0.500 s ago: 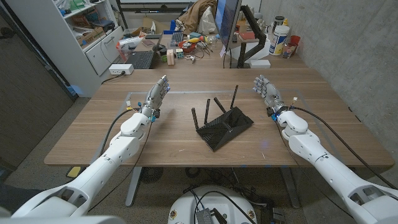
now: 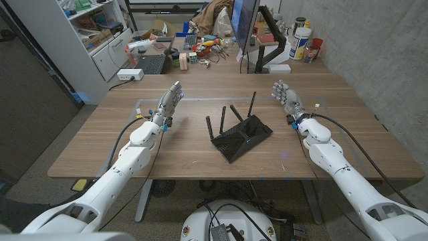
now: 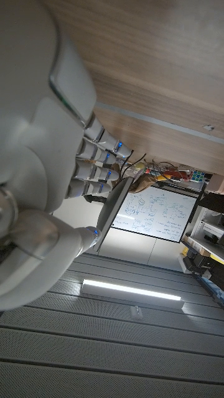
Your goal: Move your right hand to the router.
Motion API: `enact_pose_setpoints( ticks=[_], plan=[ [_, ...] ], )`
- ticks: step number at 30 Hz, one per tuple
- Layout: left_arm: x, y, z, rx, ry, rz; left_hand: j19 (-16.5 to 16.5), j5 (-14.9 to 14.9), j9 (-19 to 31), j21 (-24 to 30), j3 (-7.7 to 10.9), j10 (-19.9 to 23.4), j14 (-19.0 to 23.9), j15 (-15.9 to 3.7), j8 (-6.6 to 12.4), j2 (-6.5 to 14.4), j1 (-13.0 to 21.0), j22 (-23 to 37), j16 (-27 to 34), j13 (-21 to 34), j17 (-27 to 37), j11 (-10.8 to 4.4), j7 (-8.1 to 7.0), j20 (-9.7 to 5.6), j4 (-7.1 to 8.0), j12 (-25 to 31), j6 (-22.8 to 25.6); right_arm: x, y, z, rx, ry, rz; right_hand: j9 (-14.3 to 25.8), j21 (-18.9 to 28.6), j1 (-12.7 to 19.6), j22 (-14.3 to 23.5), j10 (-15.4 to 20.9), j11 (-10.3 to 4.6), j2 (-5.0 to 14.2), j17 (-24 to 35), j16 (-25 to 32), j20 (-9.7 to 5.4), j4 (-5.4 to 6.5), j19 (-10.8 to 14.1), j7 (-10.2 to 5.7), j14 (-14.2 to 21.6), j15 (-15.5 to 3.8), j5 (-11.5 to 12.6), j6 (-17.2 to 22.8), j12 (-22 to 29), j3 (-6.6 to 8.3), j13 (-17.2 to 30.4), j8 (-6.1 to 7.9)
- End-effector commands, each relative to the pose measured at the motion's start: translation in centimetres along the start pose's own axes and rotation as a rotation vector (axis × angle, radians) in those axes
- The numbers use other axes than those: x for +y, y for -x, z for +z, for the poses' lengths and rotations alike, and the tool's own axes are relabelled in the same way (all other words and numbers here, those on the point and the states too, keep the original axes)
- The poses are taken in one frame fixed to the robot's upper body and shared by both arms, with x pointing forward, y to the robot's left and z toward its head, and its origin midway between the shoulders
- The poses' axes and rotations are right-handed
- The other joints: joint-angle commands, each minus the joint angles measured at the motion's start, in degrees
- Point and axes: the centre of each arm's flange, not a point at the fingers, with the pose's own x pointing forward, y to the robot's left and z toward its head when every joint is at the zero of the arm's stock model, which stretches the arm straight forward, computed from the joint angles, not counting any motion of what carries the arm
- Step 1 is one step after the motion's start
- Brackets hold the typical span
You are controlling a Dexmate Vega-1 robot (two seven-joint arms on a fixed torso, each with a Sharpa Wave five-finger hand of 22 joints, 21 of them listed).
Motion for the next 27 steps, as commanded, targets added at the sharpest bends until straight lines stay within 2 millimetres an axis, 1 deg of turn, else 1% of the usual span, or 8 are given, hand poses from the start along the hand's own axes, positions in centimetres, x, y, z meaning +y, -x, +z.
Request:
enact_pose_setpoints(
  ticks=[1, 3, 13, 19, 27],
  plan=[
    [0.1, -0.2, 0.2, -0.003, 0.002, -0.001, 0.29, -0.16, 0.12, 0.0, 0.39, 0.55, 0.19, 0.15, 0.29, 0.0, 0.64, 0.12, 0.38, 0.2, 0.32, -0.17, 0.12, -0.22, -0.26, 0.33, 0.48, -0.2, -0.3, 0.5, -0.009, 0.014, 0.006, 0.08, -0.29, 0.48, 0.11, 0.56, -0.04, 0.12, 0.19, 0.22, -1.05, -0.2, 0.64, 0.16, 0.33, 0.13, 0.22, 0.44, 0.17, 0.15, 0.26, 0.25],
    [0.1, -0.2, 0.1, 0.001, 0.004, -0.002, 0.32, -0.2, 0.12, -0.03, 0.38, 0.53, 0.22, 0.16, 0.32, 0.01, 0.66, 0.12, 0.38, 0.2, 0.32, -0.21, 0.07, -0.22, -0.28, 0.31, 0.58, -0.3, -0.4, 0.7, -0.013, 0.019, 0.008, 0.08, -0.38, 0.52, 0.11, 0.52, -0.22, 0.13, 0.17, 0.2, -1.11, -0.24, 0.67, -0.05, 0.35, 0.14, 0.23, 0.38, 0.15, 0.16, 0.26, 0.22],
    [0.2, -0.3, -0.1, 0.004, 0.011, -0.008, 0.39, -0.34, 0.12, -0.18, 0.36, 0.69, 0.4, 0.15, 0.34, 0.1, 0.75, 0.13, 0.39, 0.19, 0.32, -0.16, 0.0, 0.01, -0.34, 0.33, 0.82, -0.2, -0.9, 1.7, -0.052, 0.032, 0.029, 0.08, -0.68, 0.53, 0.12, 0.59, -0.18, 0.15, 0.13, 0.18, -1.11, -0.32, 1.36, -0.31, 0.58, 0.12, 0.24, 0.18, 0.13, 0.09, 0.27, 0.12],
    [0.5, -0.2, -0.1, 0.011, 0.011, -0.004, 0.45, -0.44, 0.12, -0.28, 0.33, 0.87, 0.54, 0.02, 0.34, 0.15, 0.78, 0.14, 0.41, 0.18, 0.33, -0.2, 0.04, 0.14, -0.36, 0.36, 0.94, -0.1, -1.2, 1.9, -0.07, 0.042, 0.044, 0.09, -0.81, 0.38, 0.12, 0.59, -0.26, -0.05, 0.12, 0.23, -0.98, -0.34, 2.0, -1.56, 0.88, 0.06, 0.2, -0.36, 0.11, -0.1, 0.27, -0.07],
    [0.8, 0.2, -0.2, 0.012, 0.013, 0.005, 0.53, -0.58, 0.13, -0.4, 0.3, 0.81, 0.62, -0.14, 0.32, 0.22, 0.8, 0.16, 0.39, 0.18, 0.34, -0.24, -0.06, 0.23, -0.38, 0.29, 1.06, 0.0, -1.3, 2.3, -0.102, 0.045, 0.051, 0.11, -0.94, 0.25, 0.12, 0.55, -0.36, -0.25, 0.1, 0.29, -0.94, -0.36, 2.5, -1.54, 1.25, -0.04, 0.18, -0.37, 0.07, -0.25, 0.27, -0.03]
  ],
)
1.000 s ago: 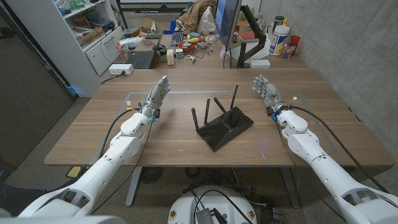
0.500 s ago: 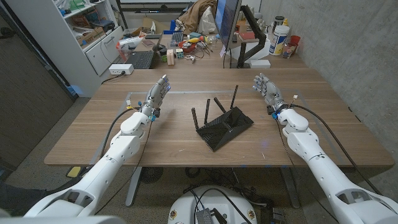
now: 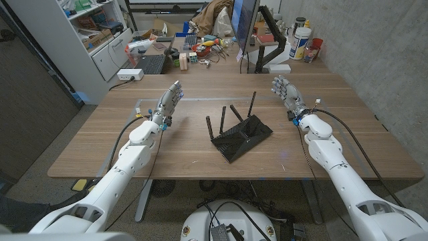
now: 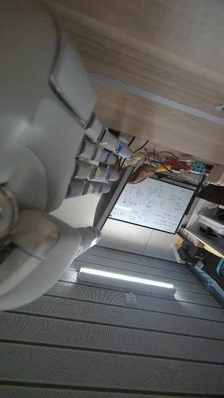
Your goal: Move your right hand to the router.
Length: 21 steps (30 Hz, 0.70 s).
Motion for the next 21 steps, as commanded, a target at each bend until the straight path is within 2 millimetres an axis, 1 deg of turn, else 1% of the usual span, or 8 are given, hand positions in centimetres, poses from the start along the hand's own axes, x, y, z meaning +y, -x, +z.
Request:
enact_pose_setpoints(
  ticks=[1, 11, 17, 18, 21],
  plan=[
    [0.4, 0.4, -0.2, 0.005, 0.005, 0.008, 0.31, -0.1, 0.14, -0.18, 0.05, 0.8, 0.63, -0.14, 0.31, 0.01, 0.59, 0.17, 0.4, 0.17, 0.08, -0.21, 0.13, 0.04, -0.14, 0.33, 0.24, 0.1, -0.4, 0.7, -0.05, 0.012, 0.019, 0.13, -0.07, 0.28, 0.12, 0.26, -0.07, -0.29, 0.1, 0.29, -0.81, -0.15, 0.86, -0.29, 0.68, -0.06, 0.19, 0.26, 0.08, 0.0, 0.29, -0.02],
    [0.6, 0.7, -0.2, 0.001, 0.017, 0.01, 0.4, -0.26, 0.14, -0.32, 0.01, 0.9, 0.72, -0.29, 0.36, 0.1, 0.62, 0.18, 0.38, 0.17, 0.1, -0.31, 0.03, 0.2, -0.16, 0.32, 0.57, 0.2, -0.4, 1.5, -0.084, 0.031, 0.038, 0.14, -0.22, 0.18, 0.1, 0.29, -0.05, -0.81, 0.04, 0.3, -0.67, -0.3, 1.32, -0.44, 0.98, -0.09, 0.17, 0.11, 0.07, -0.28, 0.29, -0.05],
    [0.5, 0.6, -0.1, 0.001, 0.01, 0.001, 0.46, -0.34, 0.15, -0.38, 0.0, 0.94, 0.79, -0.29, 0.34, 0.15, 0.64, 0.19, 0.39, 0.16, 0.1, -0.38, -0.05, 0.27, -0.17, 0.31, 0.59, 0.1, -0.1, 1.9, -0.112, 0.037, 0.05, 0.15, -0.28, 0.21, 0.09, 0.35, -0.29, -1.04, -0.02, 0.36, -0.76, -0.44, 1.82, -0.47, 1.38, -0.18, 0.21, 0.11, 0.08, -0.38, 0.3, -0.02],
    [0.4, 0.6, 0.0, 0.002, 0.009, 0.0, 0.48, -0.36, 0.15, -0.39, 0.0, 0.94, 0.79, -0.3, 0.33, 0.17, 0.65, 0.19, 0.38, 0.16, 0.11, -0.5, -0.04, 0.28, -0.17, 0.3, 0.61, 0.0, -0.1, 1.9, -0.118, 0.034, 0.052, 0.15, -0.33, 0.34, 0.08, 0.38, -0.28, -1.09, -0.06, 0.34, -0.75, -0.55, 1.88, -0.6, 1.43, -0.17, 0.23, 0.13, 0.09, -0.36, 0.3, 0.0],
    [0.4, 0.5, 0.1, 0.001, 0.005, -0.003, 0.48, -0.41, 0.15, -0.44, -0.01, 0.93, 0.77, -0.28, 0.35, 0.2, 0.66, 0.2, 0.35, 0.16, 0.11, -0.25, -0.04, 0.31, -0.18, 0.28, 0.71, -0.1, 0.1, 2.0, -0.133, 0.033, 0.05, 0.16, -0.46, 0.66, 0.06, 0.46, -0.32, -1.26, -0.15, 0.32, -0.77, -0.84, 1.96, -0.64, 1.6, -0.36, 0.29, 0.15, 0.12, -0.32, 0.3, 0.02]
  ],
)
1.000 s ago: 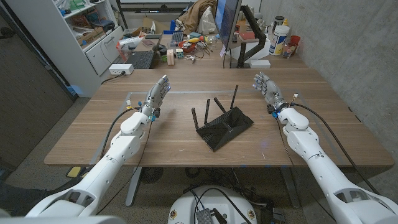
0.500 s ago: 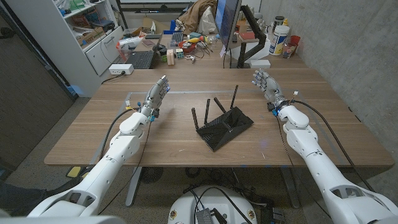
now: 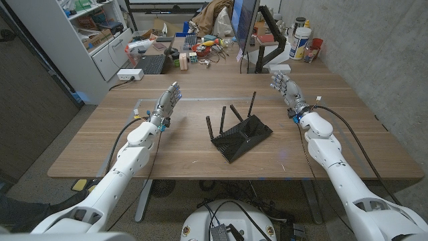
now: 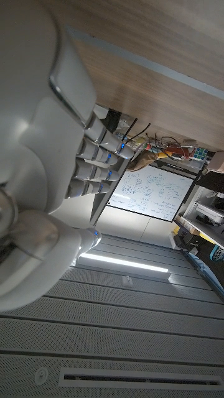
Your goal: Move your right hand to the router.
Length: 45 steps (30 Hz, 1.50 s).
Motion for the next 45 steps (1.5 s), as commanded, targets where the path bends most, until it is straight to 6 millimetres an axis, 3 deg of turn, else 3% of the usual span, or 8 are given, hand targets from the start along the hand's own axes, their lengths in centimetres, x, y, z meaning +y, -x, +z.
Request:
enact_pose_setpoints(
  ticks=[1, 26, 45],
  plan=[
    [-0.1, -0.1, 0.3, -0.002, -0.005, -0.008, 0.16, -0.21, 0.15, -0.21, -0.01, 0.62, 0.56, -0.04, 0.35, 0.21, 0.67, 0.2, 0.35, 0.15, 0.11, 0.05, -0.04, -0.01, -0.18, 0.28, 0.73, -0.3, 0.4, 0.6, -0.055, 0.004, 0.011, 0.17, -0.4, 0.69, 0.07, 0.48, -0.35, -0.79, -0.04, 0.31, -0.48, -0.55, 0.65, -0.67, 0.82, -0.25, 0.31, 0.18, 0.12, 0.08, 0.31, 0.04],
    [-0.7, -0.6, 0.7, -0.008, 0.004, -0.028, 0.24, -0.59, 0.17, -0.6, 0.11, 1.18, 0.92, -0.24, 0.33, 0.73, 1.01, 0.22, 0.35, 0.15, 0.12, -0.25, -0.17, 0.06, -0.33, 0.35, 1.19, -0.1, 0.7, 2.8, -0.172, 0.043, 0.056, 0.2, -1.39, 1.27, -0.02, 1.5, -1.09, -2.62, -0.28, 0.34, -0.42, -1.74, 1.83, -1.26, 2.43, -1.01, 0.62, 0.99, 0.42, -0.58, 0.34, 0.37],
    [-0.9, -0.9, 0.8, 0.004, -0.022, -0.045, 0.22, -0.9, 0.17, -0.9, 0.12, 1.17, 0.87, -0.25, 0.23, 1.0, 1.2, 0.24, 0.25, 0.14, 0.12, -0.33, -0.34, 0.09, -0.44, 0.24, 1.3, 0.6, -0.2, 3.6, -0.277, 0.037, 0.022, 0.24, -2.39, 0.99, -0.02, 2.96, -1.24, -3.17, -0.21, 0.36, -0.4, -1.91, 2.31, -1.95, 3.43, -1.65, 0.85, 2.76, 0.88, -1.01, 0.36, 0.91]
  ],
)
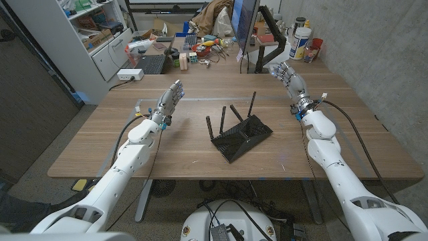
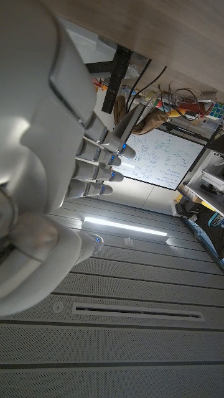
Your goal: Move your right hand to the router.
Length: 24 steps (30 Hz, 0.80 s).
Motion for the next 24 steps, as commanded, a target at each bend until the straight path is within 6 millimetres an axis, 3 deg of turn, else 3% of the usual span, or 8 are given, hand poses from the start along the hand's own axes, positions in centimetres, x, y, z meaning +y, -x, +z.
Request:
enact_pose_setpoints(
  ticks=[1, 15, 24],
  plan=[
    [-0.1, -0.3, 0.0, 0.009, -0.008, -0.009, 0.21, -0.07, 0.17, -0.12, 0.13, 0.49, 0.56, 0.04, 0.22, 0.25, 0.45, 0.25, 0.24, 0.13, 0.13, -0.35, 0.06, 0.09, -0.44, -0.02, 0.27, 0.5, -0.6, 0.7, -0.081, 0.008, -0.019, 0.26, -0.51, 0.13, 0.11, 1.32, 0.04, -0.72, 0.06, 0.41, -0.73, -0.08, 0.69, -0.21, 0.93, -0.43, 0.47, 1.3, 0.59, -0.05, 0.09, 0.51],
    [0.0, -0.4, -0.5, 0.021, -0.001, -0.01, 0.15, -0.28, 0.18, -0.31, 0.09, 0.43, 0.55, 0.02, 0.19, 0.36, 0.53, 0.26, 0.2, 0.14, 0.14, -0.39, 0.09, 0.27, -0.5, -0.1, 0.39, 1.0, -0.8, 1.6, -0.143, 0.017, -0.013, 0.28, -1.0, -0.13, 0.13, 2.1, -0.37, -1.02, 0.08, 0.44, -1.17, -0.13, 1.63, -0.73, 1.75, -0.99, 0.68, 2.25, 0.77, -0.35, 0.11, 0.66],
    [0.0, -0.7, -0.6, 0.026, -0.005, -0.022, 0.11, -0.41, 0.18, -0.43, 0.07, 0.38, 0.42, -0.06, 0.17, 0.42, 0.56, 0.27, 0.14, 0.14, 0.14, -0.41, 0.03, 0.42, -0.53, -0.14, 0.44, 1.6, -1.0, 2.3, -0.18, 0.035, 0.003, 0.27, -1.41, -0.3, 0.14, 2.44, -0.43, -1.23, 0.09, 0.38, -1.24, -0.16, 1.94, -0.07, 2.04, -1.16, 0.82, 2.94, 0.81, -0.55, 0.11, 0.77]
  ],
)
